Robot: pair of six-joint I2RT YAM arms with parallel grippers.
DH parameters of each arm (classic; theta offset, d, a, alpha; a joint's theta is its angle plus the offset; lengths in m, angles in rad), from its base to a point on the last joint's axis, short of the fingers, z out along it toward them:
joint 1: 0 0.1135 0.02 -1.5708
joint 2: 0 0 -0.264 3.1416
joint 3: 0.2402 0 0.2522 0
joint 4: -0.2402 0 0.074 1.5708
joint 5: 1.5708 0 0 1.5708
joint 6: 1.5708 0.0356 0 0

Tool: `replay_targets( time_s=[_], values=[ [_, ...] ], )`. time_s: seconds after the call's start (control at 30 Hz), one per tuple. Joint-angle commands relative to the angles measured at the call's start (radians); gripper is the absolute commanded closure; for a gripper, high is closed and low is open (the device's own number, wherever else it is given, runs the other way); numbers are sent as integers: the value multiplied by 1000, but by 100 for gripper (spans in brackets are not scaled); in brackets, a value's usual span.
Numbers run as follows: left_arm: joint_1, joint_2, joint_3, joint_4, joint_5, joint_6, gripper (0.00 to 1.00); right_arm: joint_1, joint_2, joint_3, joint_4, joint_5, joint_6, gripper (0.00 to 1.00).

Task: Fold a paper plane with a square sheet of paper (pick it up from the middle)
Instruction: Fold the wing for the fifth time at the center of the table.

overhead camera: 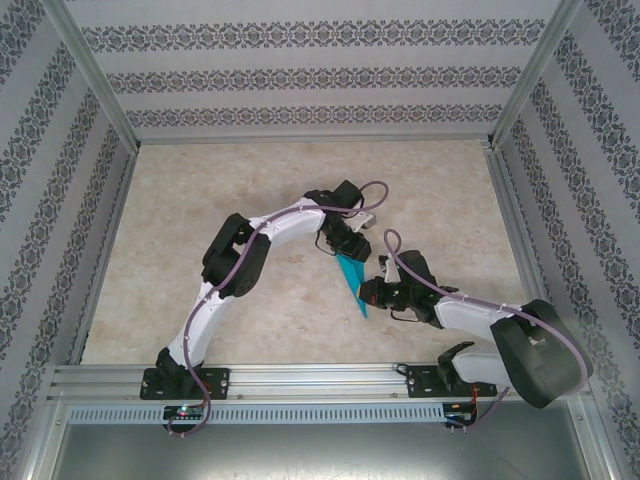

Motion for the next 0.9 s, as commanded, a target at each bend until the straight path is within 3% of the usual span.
replay_targets(
  time_s=[0.0,0.87],
  values=[
    [-7,39,17,-102,-47,52,61,-19,-34,-3,-45,24,-20,100],
    [-7,92,29,-129,-16,86,61,-88,-6,4,-117,50,-42,100]
  ],
)
